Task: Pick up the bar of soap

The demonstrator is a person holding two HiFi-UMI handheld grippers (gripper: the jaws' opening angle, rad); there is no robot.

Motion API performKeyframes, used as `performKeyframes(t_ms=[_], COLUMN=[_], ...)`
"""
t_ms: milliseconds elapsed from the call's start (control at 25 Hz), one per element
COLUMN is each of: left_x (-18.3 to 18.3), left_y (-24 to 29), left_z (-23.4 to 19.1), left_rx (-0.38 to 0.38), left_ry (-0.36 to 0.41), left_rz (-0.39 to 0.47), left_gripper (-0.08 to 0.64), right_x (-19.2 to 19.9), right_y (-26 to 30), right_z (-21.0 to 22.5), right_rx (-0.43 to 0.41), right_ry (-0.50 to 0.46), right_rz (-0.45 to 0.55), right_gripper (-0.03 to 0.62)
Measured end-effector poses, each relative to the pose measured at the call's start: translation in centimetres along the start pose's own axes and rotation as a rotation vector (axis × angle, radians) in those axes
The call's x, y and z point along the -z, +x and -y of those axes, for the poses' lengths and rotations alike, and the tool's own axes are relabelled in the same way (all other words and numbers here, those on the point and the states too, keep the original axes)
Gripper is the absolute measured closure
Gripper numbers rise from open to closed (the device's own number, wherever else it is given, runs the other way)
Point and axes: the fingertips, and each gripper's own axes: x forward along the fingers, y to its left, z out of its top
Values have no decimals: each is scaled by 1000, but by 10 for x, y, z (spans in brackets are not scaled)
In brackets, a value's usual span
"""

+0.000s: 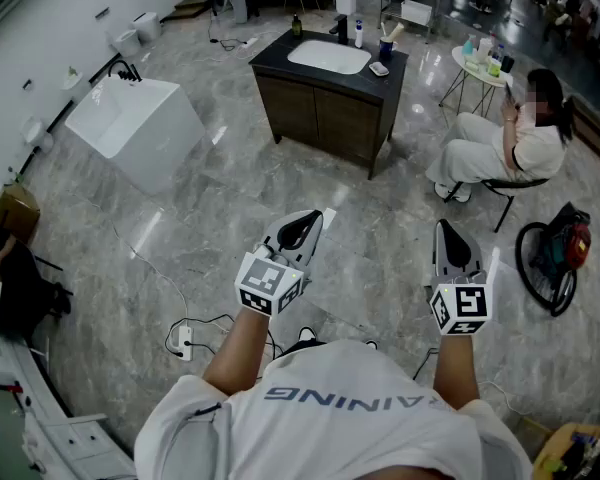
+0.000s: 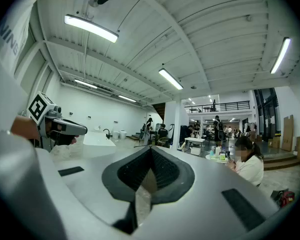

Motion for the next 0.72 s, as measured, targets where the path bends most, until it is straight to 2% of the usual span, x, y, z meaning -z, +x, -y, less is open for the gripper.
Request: performKeyframes(t_ms=[160,440,720], left_x=[3,5,3], left_y=[6,4,0], left_z=[-3,-15,-23], left_rx=[-12,-22,-19], left_ry=[14,-2,-13], left_rz=[7,12,22], left_gripper=[558,558,558], right_x=[6,5,0], right_y=[11,24,29], right_z=[9,-1,-6], right_rx=[0,-11,-15], right_ry=[-9,-25,3], right_rz=[-4,-8,23], right_gripper=[577,577,575])
